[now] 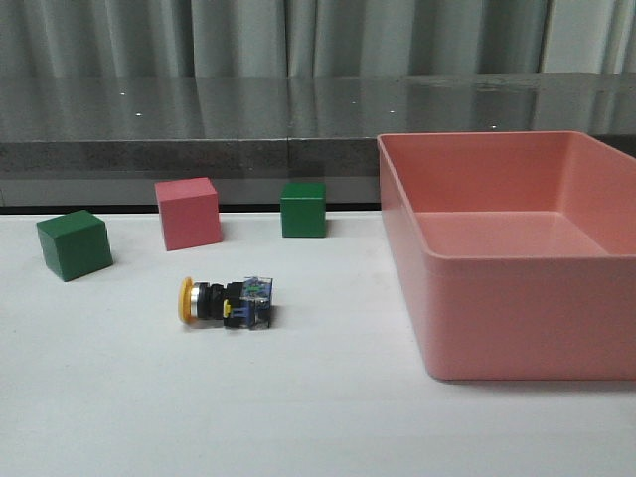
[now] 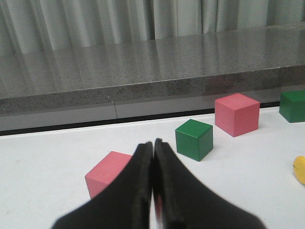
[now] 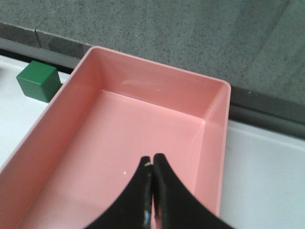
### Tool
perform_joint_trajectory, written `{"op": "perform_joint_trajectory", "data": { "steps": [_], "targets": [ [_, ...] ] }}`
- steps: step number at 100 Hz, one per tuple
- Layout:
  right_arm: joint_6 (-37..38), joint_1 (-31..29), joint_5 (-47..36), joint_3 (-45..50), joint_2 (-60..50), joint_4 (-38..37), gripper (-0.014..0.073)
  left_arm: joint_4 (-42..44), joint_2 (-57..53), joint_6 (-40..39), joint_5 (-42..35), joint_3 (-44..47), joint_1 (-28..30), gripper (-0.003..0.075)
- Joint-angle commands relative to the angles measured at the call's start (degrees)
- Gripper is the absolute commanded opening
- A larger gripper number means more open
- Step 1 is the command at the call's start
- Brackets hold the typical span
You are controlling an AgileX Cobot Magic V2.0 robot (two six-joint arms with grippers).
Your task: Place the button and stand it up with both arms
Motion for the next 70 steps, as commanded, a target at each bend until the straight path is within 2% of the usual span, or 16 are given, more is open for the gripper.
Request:
{"op": "perform_joint_trajectory", "data": {
  "steps": [1, 16, 28, 46, 70],
  "targets": [
    [0.28, -0.44, -9.93, 4.94, -5.71, 0.75, -0.0113, -0.54, -1.85, -0.52, -4.68, 2.57, 0.20, -0.0020],
    [0.28, -0.44, -20.73, 15.07, -13.18, 3.09, -0.0113, -0.54, -1.85, -0.52, -4.68, 2.57, 0.20, -0.0020],
    [0.28, -0.44, -25.73, 21.61, -19.16, 4.24, -0.0113, -0.54, -1.85, -0.52, -4.68, 2.57, 0.20, -0.0020],
    [0.28, -0.44, -25.52, 26.05, -26.04, 4.28, -0.0113, -0.54, -1.85, -0.52, -4.68, 2.57, 0.20, -0.0020],
    [0.28, -0.44, -23.14, 25.99, -27.09, 4.42, -0.0113, -0.54, -1.85, -0.52, -4.68, 2.57, 0.20, -0.0020]
  ]
}}
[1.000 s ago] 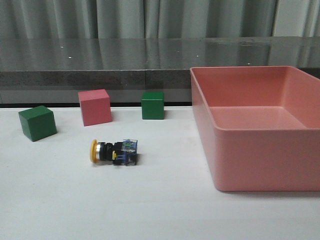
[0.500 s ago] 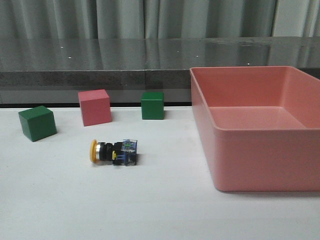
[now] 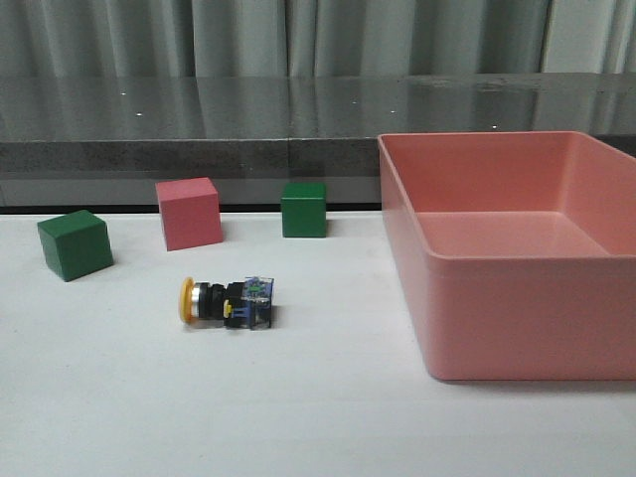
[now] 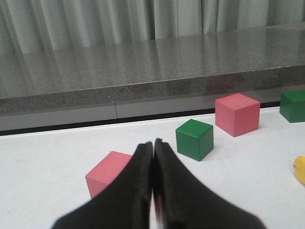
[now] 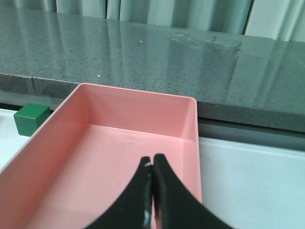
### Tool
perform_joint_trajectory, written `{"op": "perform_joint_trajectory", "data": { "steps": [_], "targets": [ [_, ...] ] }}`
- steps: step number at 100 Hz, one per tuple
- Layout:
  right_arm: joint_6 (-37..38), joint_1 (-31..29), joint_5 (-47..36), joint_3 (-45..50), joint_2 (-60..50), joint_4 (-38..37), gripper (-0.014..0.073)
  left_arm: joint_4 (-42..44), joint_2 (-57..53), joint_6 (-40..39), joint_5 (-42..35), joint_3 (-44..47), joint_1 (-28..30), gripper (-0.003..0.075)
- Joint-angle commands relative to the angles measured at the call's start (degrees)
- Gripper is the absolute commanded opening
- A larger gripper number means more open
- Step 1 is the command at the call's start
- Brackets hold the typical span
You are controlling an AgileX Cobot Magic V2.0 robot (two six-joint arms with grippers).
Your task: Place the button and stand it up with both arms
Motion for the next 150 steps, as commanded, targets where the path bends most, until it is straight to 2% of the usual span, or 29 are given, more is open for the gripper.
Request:
{"op": "perform_joint_trajectory", "data": {
  "steps": [1, 41, 73, 150],
  "targets": [
    [-0.15, -0.35, -3.13, -1.61, -0.19, 0.13, -0.0113, -0.54, -1.85, -0.52, -4.68, 2.57, 0.20, -0.0020],
    [-0.15, -0.35, -2.53, -0.94, -0.19, 0.13, -0.0113, -0.54, -1.85, -0.52, -4.68, 2.57, 0.20, -0.0020],
    [-0.10, -0.35, 1.51, 0.26, -1.92, 0.13, -0.0113, -0.54, -1.85, -0.52, -4.68, 2.57, 0.20, -0.0020],
    [-0.10, -0.35, 1.51, 0.26, -1.92, 0.13, -0.0113, -0.54, -1.85, -0.52, -5.06, 2.57, 0.20, -0.0020]
  ]
}}
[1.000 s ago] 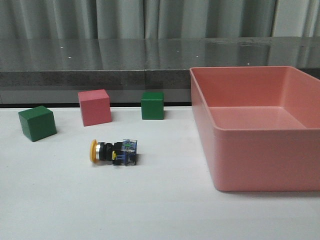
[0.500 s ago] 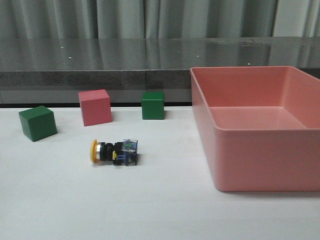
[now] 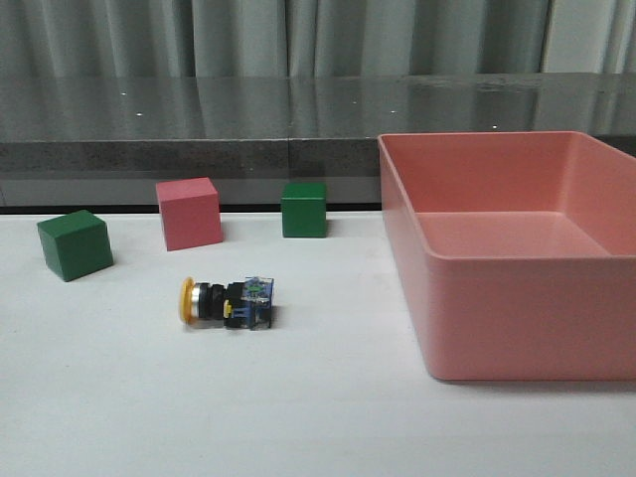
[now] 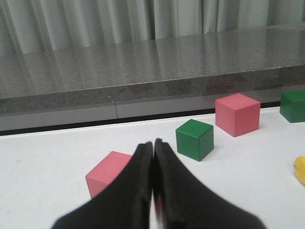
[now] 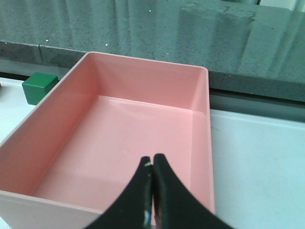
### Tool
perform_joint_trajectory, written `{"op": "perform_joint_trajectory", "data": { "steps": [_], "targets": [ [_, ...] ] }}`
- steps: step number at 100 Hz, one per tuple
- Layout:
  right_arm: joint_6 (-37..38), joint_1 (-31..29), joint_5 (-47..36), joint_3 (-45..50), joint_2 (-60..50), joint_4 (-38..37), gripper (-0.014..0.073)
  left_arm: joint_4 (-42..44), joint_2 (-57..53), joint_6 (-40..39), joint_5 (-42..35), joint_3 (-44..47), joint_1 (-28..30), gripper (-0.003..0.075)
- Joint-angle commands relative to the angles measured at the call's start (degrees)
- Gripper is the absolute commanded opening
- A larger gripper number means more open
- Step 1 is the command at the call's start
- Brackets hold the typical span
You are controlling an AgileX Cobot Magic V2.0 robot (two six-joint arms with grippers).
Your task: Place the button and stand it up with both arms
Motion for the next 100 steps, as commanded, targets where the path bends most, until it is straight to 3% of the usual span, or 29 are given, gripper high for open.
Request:
{"op": "perform_joint_trajectory", "data": {
  "steps": [1, 19, 38, 58, 80, 100],
  "targets": [
    [-0.10, -0.35, -3.94, -1.51, -0.10, 0.13, -0.0113, -0.44, -1.85, -0.52, -5.22, 2.57, 0.20, -0.0020],
    [-0.10, -0.35, -3.94, -1.51, -0.10, 0.13, -0.0113, -5.13, -1.85, -0.52, -11.20, 2.46, 0.20, -0.0020],
    [-0.10, -0.35, -3.94, -1.51, -0.10, 0.13, -0.0113, -23.96, -1.85, -0.64, -18.96, 0.29, 0.20, -0.0020],
    [-0.10, -0.35, -3.94, -1.51, -0.10, 0.13, -0.0113, -25.52, 1.03, -0.64, -7.64, -9.15, 0.20, -0.0020],
    [-0.10, -0.35, -3.94, -1.51, -0.10, 0.13, -0.0113, -25.29, 16.36, 0.67, 3.15, -24.11, 0.20, -0.0020],
    [-0.10, -0.35, -3.94, -1.51, -0.10, 0.13, -0.0113, -25.54, 34.67, 17.64, 19.15, -41.74, 0.20, -0.0014]
  ]
}}
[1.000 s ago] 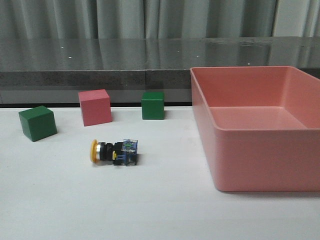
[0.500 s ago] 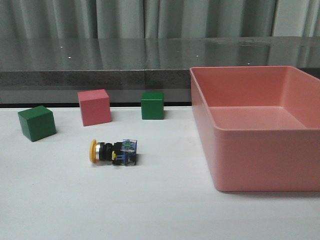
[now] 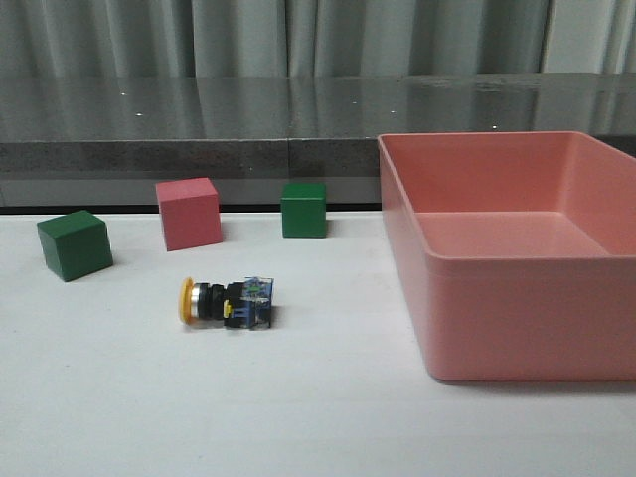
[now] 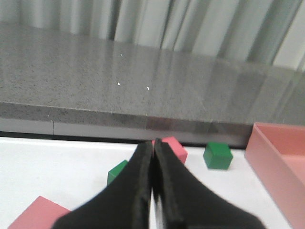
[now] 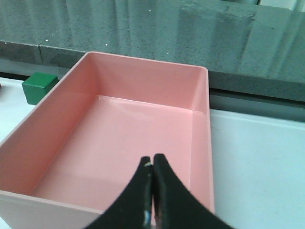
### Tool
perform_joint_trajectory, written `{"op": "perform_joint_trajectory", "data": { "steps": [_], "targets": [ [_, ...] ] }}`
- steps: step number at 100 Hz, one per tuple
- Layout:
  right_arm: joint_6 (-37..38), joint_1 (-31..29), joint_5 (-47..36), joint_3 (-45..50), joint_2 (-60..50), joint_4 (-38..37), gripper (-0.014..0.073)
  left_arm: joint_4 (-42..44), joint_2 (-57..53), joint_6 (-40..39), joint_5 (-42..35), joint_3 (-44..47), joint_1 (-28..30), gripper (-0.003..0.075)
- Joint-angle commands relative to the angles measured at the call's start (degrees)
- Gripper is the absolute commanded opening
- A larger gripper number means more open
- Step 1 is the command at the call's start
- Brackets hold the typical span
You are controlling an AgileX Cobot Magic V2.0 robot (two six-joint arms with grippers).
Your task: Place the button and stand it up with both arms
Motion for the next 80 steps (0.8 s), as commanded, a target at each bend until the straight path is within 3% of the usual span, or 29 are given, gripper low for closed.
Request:
{"op": "perform_joint_trajectory", "data": {
  "steps": [1, 7, 16, 24, 31, 50, 64, 80],
  "targets": [
    [-0.10, -0.35, -3.94, -1.51, -0.10, 0.13, -0.0113, -0.60, 7.53, 7.53, 2.67, -8.12, 0.20, -0.0008],
    [-0.10, -0.35, -3.94, -1.51, -0.10, 0.13, -0.0113, -0.60, 12.00, 13.25, 5.38, -12.54, 0.20, 0.0045],
    [-0.10, -0.35, -3.94, -1.51, -0.10, 0.13, -0.0113, -0.60, 18.33, 20.22, 8.02, -17.68, 0.20, 0.0239],
    [-0.10, -0.35, -3.94, -1.51, -0.10, 0.13, -0.0113, -1.03, 22.96, 20.86, 7.07, -20.38, 0.20, 0.0445],
    [-0.10, -0.35, -3.94, -1.51, -0.10, 0.13, -0.0113, -1.57, 26.45, 20.62, 3.88, -21.65, 0.20, 0.0537],
    [-0.10, -0.35, -3.94, -1.51, -0.10, 0.13, -0.0113, -10.04, 33.36, 23.31, 4.08, -22.17, 0.08, 0.0546],
    [-0.10, -0.35, -3.94, -1.51, -0.10, 0.13, -0.0113, -24.26, 39.47, 42.70, 4.89, -22.56, -0.05, 0.0546],
    [-0.10, -0.35, -3.94, -1.51, -0.10, 0.13, -0.0113, -44.18, 48.84, 65.94, 19.10, -25.28, 0.92, 0.0546]
  ]
}}
